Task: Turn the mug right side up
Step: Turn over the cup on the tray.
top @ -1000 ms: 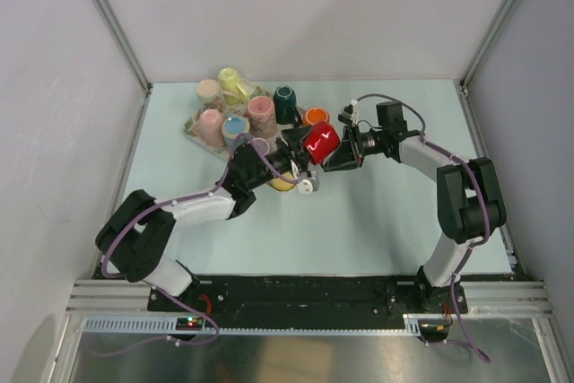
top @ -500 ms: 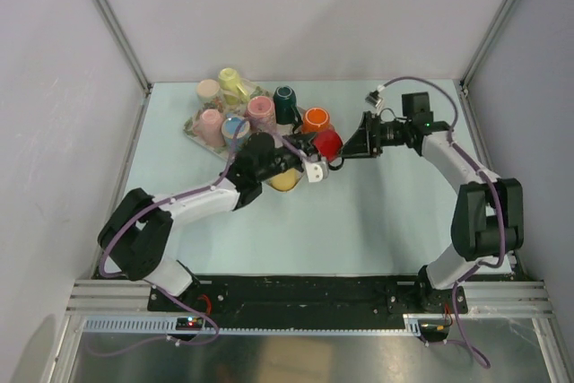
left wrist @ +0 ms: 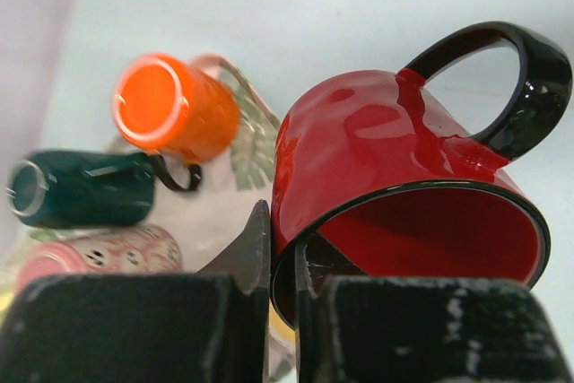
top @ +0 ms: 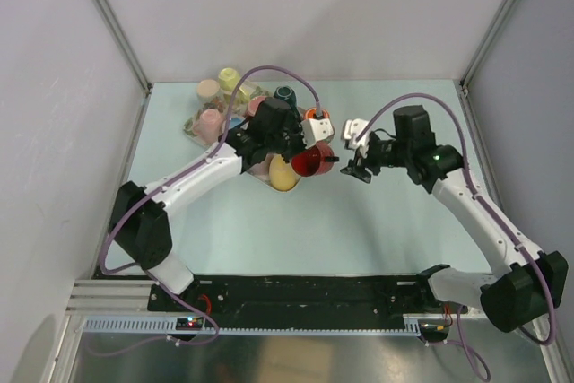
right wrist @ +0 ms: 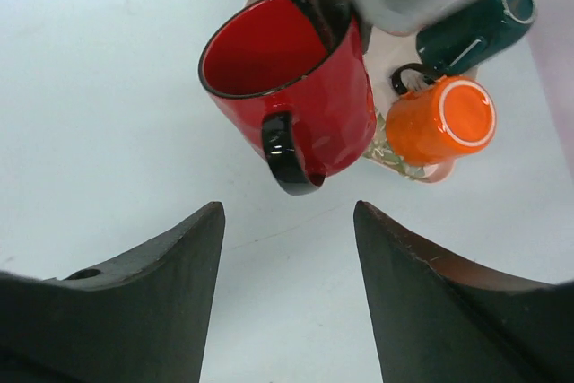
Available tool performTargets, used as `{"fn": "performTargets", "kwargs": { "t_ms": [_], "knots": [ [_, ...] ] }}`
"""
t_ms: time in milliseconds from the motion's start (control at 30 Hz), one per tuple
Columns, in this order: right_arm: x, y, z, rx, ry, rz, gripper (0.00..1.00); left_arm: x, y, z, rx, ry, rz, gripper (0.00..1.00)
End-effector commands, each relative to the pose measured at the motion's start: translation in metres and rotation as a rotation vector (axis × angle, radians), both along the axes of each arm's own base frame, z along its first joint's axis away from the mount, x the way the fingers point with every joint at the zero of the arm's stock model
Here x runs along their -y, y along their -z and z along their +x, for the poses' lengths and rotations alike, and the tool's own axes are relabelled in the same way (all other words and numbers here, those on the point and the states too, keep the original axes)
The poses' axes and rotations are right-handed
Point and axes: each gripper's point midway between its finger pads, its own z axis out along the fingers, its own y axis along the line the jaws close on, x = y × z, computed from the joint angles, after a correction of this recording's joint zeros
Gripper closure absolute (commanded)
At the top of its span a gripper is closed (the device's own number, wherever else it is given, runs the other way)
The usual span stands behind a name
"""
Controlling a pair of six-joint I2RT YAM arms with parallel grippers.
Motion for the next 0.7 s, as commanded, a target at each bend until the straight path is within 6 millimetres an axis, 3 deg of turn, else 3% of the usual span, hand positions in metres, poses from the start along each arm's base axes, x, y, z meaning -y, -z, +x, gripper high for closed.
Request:
{"fn": "performTargets", "kwargs": {
  "t_ms": [0,433,567,667],
  "knots": [
    [-0.01,0.029,0.004,0.138,-0.092,-0.193,0.37,-0.003,-0.004,-0.003,-0.123,-0.054,-0.018,1.0],
    [-0.054,0.047,0.023,0.254,-0.086,-0.252,0.42,-0.001,-0.011,-0.014,-0.192,-0.057,-0.044,1.0],
    [-0.059,0.057,0.023,0.245,-0.11,-0.268,0.56,-0.002,-0.017,-0.014,-0.197,-0.078,-0.056,1.0],
    [-0.058,0.067,0.022,0.22,-0.122,-0.29,0.79,-0.004,-0.023,-0.011,-0.2,-0.11,-0.07,1.0]
  ]
}}
